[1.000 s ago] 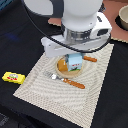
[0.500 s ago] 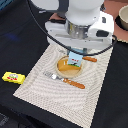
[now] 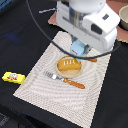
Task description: Interact with the objects in diverse but meaningful ways.
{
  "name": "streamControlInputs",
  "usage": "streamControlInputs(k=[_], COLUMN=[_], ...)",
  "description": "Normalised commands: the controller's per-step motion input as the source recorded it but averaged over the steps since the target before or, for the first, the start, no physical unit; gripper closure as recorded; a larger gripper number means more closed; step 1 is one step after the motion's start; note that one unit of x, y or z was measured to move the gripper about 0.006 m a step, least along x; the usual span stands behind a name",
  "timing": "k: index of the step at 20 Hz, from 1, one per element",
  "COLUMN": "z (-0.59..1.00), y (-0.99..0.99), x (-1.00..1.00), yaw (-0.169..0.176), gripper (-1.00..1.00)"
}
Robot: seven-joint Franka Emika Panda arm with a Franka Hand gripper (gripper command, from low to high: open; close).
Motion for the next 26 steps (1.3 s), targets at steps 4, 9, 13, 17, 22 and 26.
streamControlInputs(k=[4, 9, 13, 17, 22, 26], z=[0.44, 0.38, 0.07, -0.18, -0.23, -0.23], y=[0.65, 0.65, 0.57, 0.25, 0.26, 0.28], x=[-0.17, -0.21, -0.38, -0.57, -0.72, -0.78], yaw=[0.0, -0.002, -0.056, -0.108, -0.037, -0.011], gripper=[1.0, 1.0, 1.0, 1.0, 1.0, 1.0])
